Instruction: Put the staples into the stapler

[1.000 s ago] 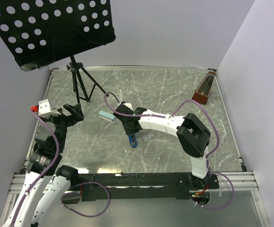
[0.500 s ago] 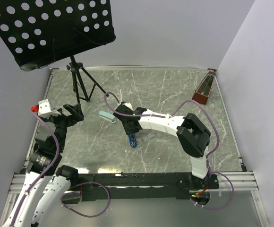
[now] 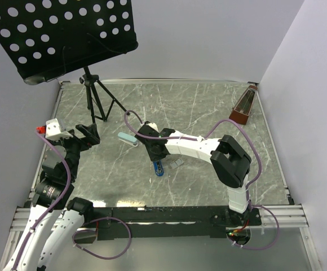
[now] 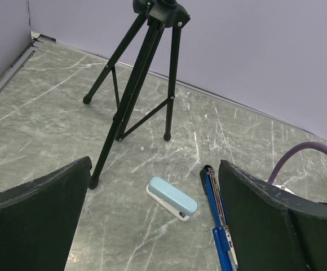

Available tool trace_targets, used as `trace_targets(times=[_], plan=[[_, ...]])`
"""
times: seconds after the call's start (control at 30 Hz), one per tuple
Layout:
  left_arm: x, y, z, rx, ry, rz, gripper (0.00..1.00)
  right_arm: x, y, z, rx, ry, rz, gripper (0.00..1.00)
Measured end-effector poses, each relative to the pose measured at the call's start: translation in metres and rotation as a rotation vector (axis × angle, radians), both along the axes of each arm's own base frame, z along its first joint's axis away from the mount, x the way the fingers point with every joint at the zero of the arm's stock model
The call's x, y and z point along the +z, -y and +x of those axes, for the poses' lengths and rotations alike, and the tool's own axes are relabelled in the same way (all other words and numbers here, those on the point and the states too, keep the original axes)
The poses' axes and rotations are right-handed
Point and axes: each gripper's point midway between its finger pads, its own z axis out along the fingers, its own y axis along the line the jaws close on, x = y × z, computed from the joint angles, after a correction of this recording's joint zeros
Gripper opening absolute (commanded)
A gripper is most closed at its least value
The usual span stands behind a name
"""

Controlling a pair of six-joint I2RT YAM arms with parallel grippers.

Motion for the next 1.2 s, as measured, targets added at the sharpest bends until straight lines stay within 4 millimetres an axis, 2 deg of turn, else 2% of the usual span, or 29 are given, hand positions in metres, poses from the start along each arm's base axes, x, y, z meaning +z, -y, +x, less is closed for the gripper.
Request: trace_targets(times=[0.6,1.2], plan=[[-0.0001,0.0001,0.0002,0.0,0.0,0.0,0.99,-0.0039,0.0002,0.0005,0.004,-0.003,-0.008,0.15],[-0.0002,0.0001,0.0001,0.0,-0.001,0.0,0.99,-0.0037,-0.0006,0.0011,0.002,-0.001,-0.004,0.28]])
